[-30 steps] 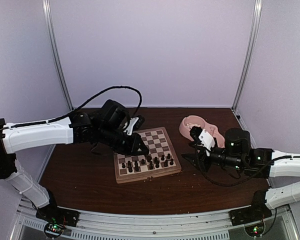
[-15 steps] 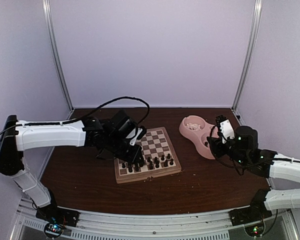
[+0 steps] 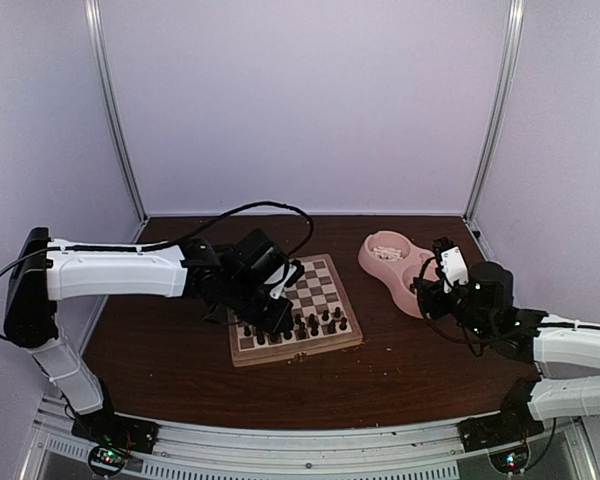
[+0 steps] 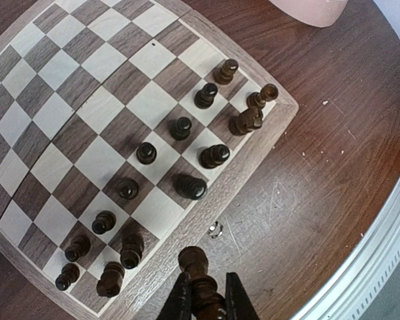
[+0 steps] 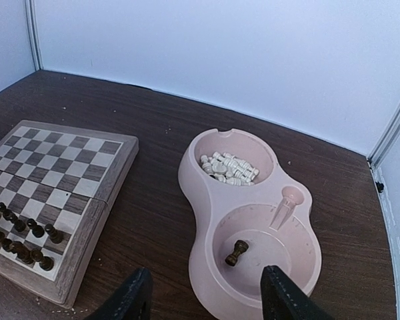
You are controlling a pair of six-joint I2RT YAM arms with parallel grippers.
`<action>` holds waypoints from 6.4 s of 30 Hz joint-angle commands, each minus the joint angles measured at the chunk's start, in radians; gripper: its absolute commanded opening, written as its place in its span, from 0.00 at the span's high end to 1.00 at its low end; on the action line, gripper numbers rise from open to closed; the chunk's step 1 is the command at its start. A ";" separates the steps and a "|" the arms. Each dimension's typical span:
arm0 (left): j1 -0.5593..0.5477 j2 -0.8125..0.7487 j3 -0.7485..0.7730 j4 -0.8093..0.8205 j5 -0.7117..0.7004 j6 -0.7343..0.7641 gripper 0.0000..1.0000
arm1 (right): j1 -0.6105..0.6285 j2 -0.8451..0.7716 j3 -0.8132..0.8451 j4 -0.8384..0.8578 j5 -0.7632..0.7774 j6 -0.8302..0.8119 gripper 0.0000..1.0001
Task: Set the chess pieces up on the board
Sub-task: Place the king at e8, then pick up the rook from the storage box.
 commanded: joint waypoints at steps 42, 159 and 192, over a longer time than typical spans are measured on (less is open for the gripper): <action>-0.004 0.167 0.112 -0.004 -0.112 0.062 1.00 | -0.007 -0.040 -0.027 0.049 -0.001 0.002 0.39; -0.016 -0.682 -0.305 0.128 -0.466 -0.029 0.15 | -0.282 0.475 0.614 -0.687 -0.326 0.318 0.62; -0.016 -0.619 -0.269 0.108 -0.458 0.007 0.16 | -0.332 0.864 0.699 -0.619 -0.265 0.503 0.69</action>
